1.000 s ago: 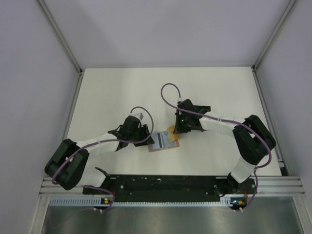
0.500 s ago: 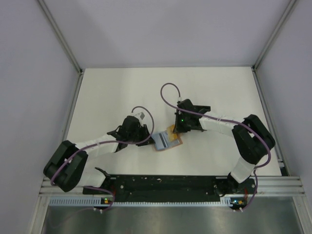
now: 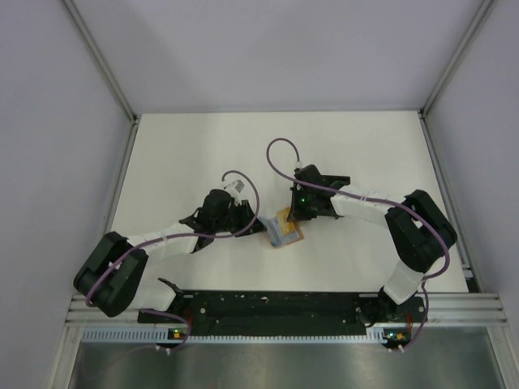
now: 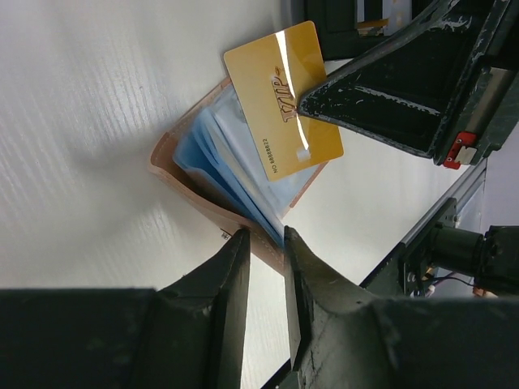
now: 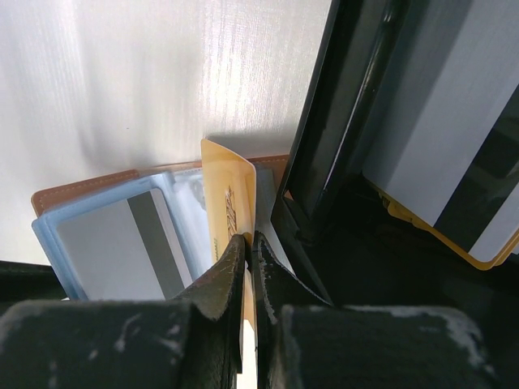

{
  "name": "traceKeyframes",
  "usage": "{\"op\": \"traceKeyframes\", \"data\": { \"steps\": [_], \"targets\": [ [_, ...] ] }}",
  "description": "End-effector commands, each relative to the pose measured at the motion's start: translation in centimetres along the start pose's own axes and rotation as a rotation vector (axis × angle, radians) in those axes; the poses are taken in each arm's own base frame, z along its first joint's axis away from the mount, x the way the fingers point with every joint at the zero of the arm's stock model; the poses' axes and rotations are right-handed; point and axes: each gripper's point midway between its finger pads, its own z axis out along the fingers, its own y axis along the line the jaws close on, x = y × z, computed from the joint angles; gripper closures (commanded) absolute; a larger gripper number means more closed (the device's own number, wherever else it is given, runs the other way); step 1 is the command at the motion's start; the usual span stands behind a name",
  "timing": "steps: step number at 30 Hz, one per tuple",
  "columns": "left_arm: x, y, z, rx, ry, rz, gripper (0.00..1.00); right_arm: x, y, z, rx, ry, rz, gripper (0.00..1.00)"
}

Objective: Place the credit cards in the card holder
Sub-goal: Insert the credit card into the card holder.

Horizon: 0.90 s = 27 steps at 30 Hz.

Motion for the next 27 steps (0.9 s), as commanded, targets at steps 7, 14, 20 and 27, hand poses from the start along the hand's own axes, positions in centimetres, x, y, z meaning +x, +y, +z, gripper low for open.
{"op": "traceKeyframes", "data": {
  "steps": [7, 14, 20, 27],
  "targets": [
    [-1.0, 0.2, 0.2, -0.045, -0.022, 0.008, 0.53, 2.5, -2.3, 1.0, 0.09, 0.087, -0.034, 1.0],
    [-0.5, 1.2, 0.2, -0.081, -0.026, -0.034, 0.6, 2.4, -2.2, 1.1, 0.089, 0.088, -0.034, 1.0],
    [-1.0, 1.2, 0.0, -0.073, -0.075, -0.056, 0.77, 2.5, -2.3, 1.1, 0.088, 0.09, -0.037, 1.0],
    [-1.3, 0.5, 0.2, -0.035, -0.084, -0.049, 0.9, 2.5, -2.2, 1.0, 0.085, 0.09, -0.038, 1.0]
  ]
}}
